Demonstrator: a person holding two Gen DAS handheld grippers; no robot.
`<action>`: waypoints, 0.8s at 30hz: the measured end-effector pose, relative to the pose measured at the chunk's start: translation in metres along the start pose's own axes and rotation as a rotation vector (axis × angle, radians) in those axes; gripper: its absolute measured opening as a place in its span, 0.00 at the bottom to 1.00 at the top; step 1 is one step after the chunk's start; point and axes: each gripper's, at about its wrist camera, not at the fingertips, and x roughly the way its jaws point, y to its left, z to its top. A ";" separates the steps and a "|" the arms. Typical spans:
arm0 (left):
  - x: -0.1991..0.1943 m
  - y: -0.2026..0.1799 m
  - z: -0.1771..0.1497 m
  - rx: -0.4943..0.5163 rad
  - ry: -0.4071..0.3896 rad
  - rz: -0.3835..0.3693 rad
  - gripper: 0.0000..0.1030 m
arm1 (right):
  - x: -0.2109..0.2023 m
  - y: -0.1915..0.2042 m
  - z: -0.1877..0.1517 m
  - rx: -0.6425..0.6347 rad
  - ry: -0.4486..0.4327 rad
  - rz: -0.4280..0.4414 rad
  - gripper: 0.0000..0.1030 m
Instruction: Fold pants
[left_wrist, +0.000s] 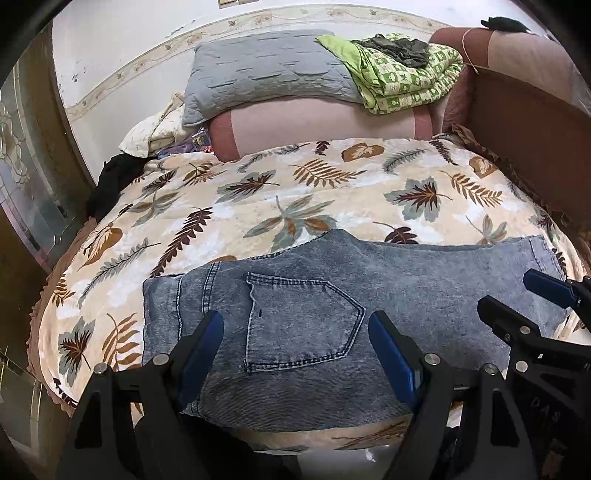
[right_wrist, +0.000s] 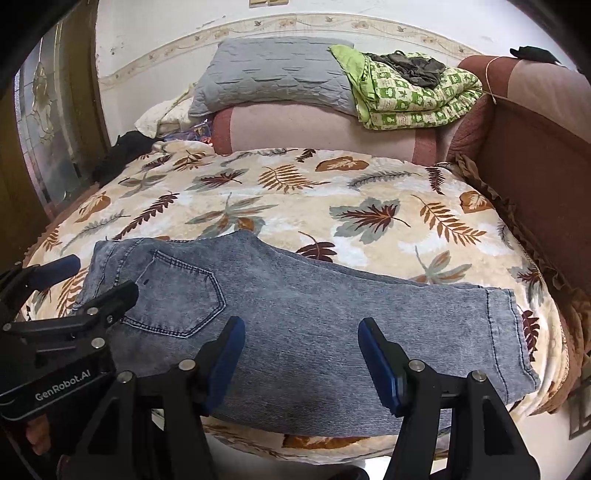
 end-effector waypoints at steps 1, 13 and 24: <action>0.000 -0.001 0.000 0.004 0.002 0.002 0.79 | 0.000 0.000 0.000 0.001 0.001 0.001 0.66; -0.002 -0.022 0.002 0.062 0.004 0.017 0.79 | 0.005 -0.018 -0.004 0.035 0.018 -0.014 0.66; -0.004 -0.027 -0.001 0.075 0.008 0.012 0.79 | 0.005 -0.024 -0.007 0.050 0.026 -0.023 0.66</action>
